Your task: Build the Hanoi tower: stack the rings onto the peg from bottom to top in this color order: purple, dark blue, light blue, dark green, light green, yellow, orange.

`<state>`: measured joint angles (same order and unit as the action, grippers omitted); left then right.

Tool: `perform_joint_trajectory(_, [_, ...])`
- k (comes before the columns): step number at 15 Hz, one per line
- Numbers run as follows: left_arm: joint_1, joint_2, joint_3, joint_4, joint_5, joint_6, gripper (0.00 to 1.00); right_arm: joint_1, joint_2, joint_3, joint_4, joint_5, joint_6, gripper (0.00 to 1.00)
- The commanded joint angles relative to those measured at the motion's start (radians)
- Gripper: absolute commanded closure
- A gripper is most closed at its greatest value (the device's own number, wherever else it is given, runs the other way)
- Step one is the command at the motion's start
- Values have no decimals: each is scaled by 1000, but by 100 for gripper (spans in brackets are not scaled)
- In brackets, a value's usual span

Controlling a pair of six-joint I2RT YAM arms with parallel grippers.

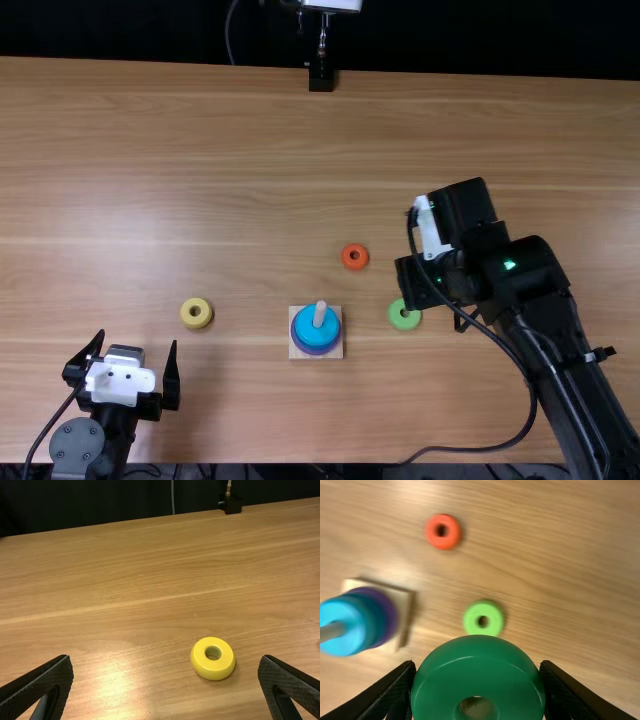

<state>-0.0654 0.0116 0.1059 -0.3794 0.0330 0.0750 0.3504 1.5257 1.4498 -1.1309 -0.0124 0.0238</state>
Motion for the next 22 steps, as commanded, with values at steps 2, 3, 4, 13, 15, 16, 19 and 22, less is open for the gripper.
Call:
perform_joint_trajectory(2, [3,-12,-106,-84,7,6,0,101,-7,90,-45,-13,-2,100])
perform_joint_trajectory(3, [3,-12,-106,-84,6,6,0,133,-6,116,-54,-13,0,100])
perform_joint_trajectory(4, [3,-12,-106,-84,6,6,0,163,-2,142,-59,-13,0,100])
perform_joint_trajectory(13, [3,-12,-106,-84,6,6,0,325,68,221,-56,-12,24,100])
perform_joint_trajectory(15, [3,-12,-106,-84,6,6,0,352,100,238,-57,-12,42,100])
perform_joint_trajectory(16, [3,-12,-106,-84,6,6,0,361,100,239,-57,-12,44,100])
perform_joint_trajectory(19, [3,-12,-106,-84,6,6,0,369,105,238,-56,-12,44,100])
perform_joint_trajectory(22, [3,-12,-106,-84,6,6,0,371,139,238,-52,-12,44,100])
